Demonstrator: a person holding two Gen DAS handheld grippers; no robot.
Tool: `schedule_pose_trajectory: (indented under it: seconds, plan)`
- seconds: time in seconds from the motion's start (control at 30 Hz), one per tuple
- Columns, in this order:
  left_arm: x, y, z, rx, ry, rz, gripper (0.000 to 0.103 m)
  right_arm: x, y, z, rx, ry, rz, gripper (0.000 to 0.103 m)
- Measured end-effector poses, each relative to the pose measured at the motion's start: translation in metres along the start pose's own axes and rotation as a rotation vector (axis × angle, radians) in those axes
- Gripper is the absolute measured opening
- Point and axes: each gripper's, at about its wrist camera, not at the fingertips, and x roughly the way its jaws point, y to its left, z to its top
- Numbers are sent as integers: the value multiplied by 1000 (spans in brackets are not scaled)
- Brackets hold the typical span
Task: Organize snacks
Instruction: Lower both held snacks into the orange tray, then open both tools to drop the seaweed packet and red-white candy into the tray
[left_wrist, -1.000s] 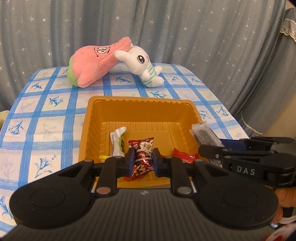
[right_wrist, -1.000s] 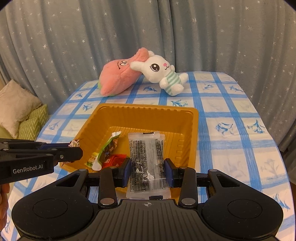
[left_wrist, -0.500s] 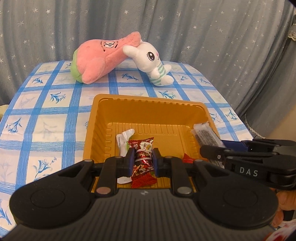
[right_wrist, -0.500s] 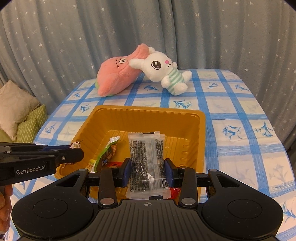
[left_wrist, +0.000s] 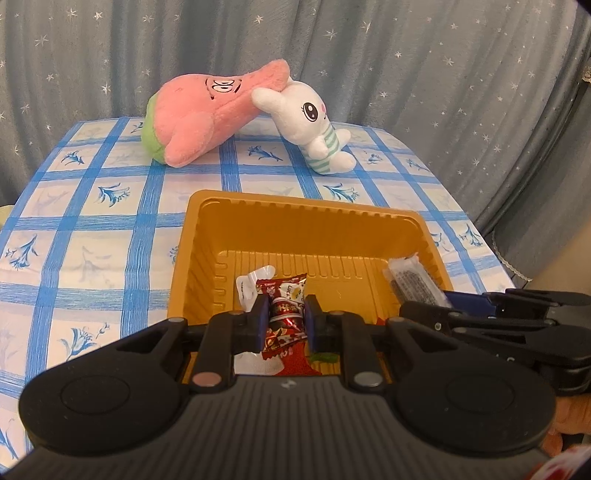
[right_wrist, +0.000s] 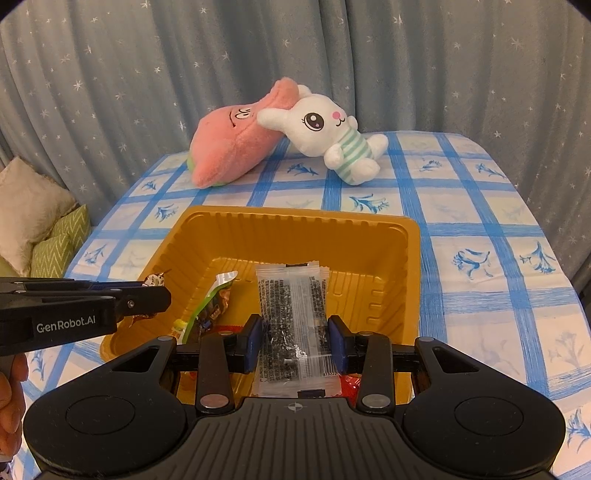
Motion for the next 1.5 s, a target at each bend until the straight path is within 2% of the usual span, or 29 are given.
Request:
schedule_pose_trajectory:
  seconds: [0.23, 0.33, 0.67, 1.5]
  plan:
    - [7, -1, 1, -25, -2, -18, 18, 3, -4, 0, 11, 4, -1, 39]
    - [7, 2, 1, -50, -5, -15, 24, 2, -5, -1, 16, 4, 0, 39]
    - [-3, 12, -4, -44, -14, 9, 27, 0, -7, 0, 26, 2, 2, 39]
    - [-3, 9, -8, -19, -15, 6, 27, 8, -1, 5, 31, 2, 7, 39]
